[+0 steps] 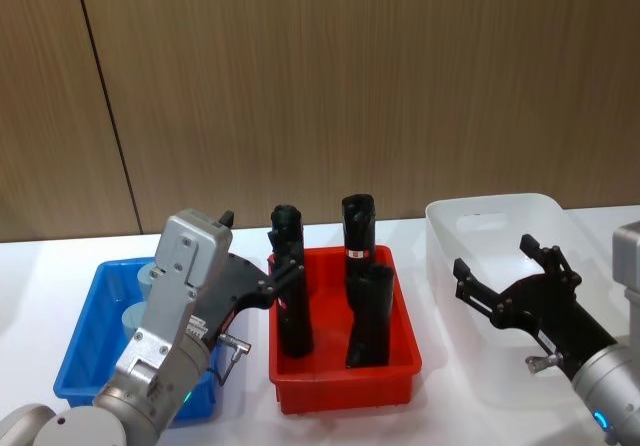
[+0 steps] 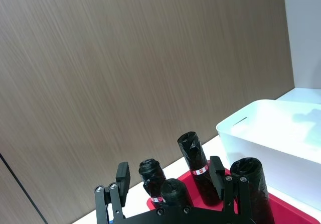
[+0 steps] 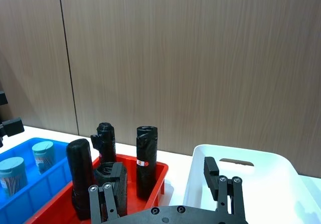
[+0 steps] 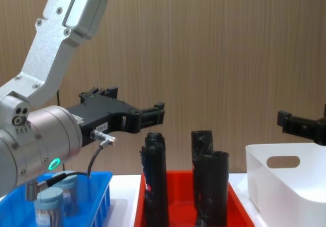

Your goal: Pick the cotton swabs from the blue box and place them into the white box.

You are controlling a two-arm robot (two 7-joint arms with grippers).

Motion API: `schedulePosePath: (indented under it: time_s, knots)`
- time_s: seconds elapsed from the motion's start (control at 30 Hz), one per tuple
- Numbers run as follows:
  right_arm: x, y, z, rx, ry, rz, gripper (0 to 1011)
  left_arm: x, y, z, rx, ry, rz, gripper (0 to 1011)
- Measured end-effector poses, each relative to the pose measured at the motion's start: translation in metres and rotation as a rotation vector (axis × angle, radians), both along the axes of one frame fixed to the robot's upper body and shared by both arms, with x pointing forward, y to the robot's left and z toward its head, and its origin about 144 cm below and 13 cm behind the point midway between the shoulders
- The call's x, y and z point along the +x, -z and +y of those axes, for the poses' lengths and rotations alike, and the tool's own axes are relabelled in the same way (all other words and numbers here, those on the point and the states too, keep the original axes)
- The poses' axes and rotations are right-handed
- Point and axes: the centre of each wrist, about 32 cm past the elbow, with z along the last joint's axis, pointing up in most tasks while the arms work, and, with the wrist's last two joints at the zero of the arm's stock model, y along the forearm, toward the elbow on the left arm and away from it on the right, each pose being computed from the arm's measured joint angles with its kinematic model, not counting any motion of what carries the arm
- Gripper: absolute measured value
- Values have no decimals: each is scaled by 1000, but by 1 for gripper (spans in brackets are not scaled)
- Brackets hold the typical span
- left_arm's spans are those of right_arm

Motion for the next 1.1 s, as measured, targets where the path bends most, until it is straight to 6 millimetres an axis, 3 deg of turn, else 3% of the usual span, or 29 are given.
schedulePosePath:
  time_s: [1.1]
  knots:
    - [0, 0, 0, 0, 0, 0, 1001, 0, 0, 0, 0, 0, 0, 1004]
